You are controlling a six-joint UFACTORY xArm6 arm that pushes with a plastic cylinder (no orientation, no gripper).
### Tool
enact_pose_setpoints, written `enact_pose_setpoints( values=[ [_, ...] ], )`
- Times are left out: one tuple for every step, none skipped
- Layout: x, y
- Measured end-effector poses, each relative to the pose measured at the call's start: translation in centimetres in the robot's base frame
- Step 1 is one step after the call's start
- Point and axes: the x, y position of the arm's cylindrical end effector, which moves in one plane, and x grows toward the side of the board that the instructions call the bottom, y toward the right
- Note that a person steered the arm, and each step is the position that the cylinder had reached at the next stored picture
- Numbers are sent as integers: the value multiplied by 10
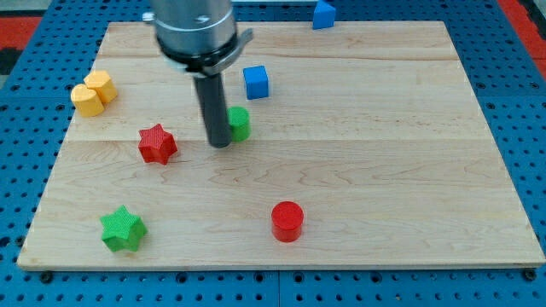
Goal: Push the green star into green circle
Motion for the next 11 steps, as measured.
enact_pose_setpoints(
  values=[
    [-18,26],
    [9,33],
    [89,21],
    [158,-10],
    [183,-28],
    [180,-110],
    [173,-117],
    [146,-89],
    [153,-90],
    [173,-158],
    [165,-161]
  ],
)
